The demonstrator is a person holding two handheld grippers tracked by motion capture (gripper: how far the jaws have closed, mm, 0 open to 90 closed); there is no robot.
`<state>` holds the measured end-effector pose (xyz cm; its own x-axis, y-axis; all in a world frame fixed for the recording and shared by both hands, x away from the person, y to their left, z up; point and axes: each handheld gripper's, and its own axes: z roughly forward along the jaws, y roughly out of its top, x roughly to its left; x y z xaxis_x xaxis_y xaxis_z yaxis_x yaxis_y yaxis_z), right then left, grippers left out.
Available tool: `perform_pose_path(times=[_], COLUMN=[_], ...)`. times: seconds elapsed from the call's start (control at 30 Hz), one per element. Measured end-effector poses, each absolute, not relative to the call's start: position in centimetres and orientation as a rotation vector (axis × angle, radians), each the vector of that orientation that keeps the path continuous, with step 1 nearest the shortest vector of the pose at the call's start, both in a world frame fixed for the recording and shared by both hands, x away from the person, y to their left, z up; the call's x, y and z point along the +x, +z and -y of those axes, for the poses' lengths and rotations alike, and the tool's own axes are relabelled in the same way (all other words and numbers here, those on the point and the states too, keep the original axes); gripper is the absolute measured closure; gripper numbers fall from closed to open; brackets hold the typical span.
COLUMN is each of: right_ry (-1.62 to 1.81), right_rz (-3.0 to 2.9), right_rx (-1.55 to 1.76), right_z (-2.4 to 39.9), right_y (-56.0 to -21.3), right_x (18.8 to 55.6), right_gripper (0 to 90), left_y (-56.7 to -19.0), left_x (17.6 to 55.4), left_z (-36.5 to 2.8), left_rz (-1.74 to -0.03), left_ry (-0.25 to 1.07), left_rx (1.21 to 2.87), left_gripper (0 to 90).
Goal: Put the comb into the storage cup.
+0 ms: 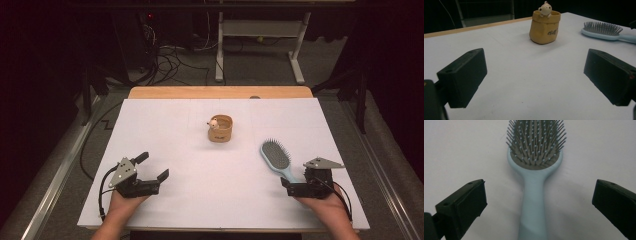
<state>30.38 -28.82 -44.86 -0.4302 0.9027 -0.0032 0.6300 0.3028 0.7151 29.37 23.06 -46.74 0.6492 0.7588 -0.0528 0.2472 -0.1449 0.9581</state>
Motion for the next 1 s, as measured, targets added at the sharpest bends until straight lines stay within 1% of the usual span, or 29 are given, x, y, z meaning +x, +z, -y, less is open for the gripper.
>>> perform_pose_path(times=[0.23, 0.57, 1.0], right_ry=[0.822, 0.782, 0.757], right_rz=[-2.246, -2.32, -2.356], right_rx=[1.333, 1.37, 1.356], right_z=[28.4, 28.7, 28.4], right_y=[-45.2, -45.6, -44.3], right_x=[30.5, 31.1, 31.7], right_gripper=[0.1, 0.2, 0.2], left_y=[-46.8, -46.7, -46.8], left_x=[29.3, 29.2, 29.2], left_z=[-22.9, -23.0, -22.9], left_rz=[-0.819, -0.813, -0.803], left_ry=[0.537, 0.537, 0.538], left_rx=[1.708, 1.701, 1.706], left_gripper=[5.4, 5.4, 5.4])
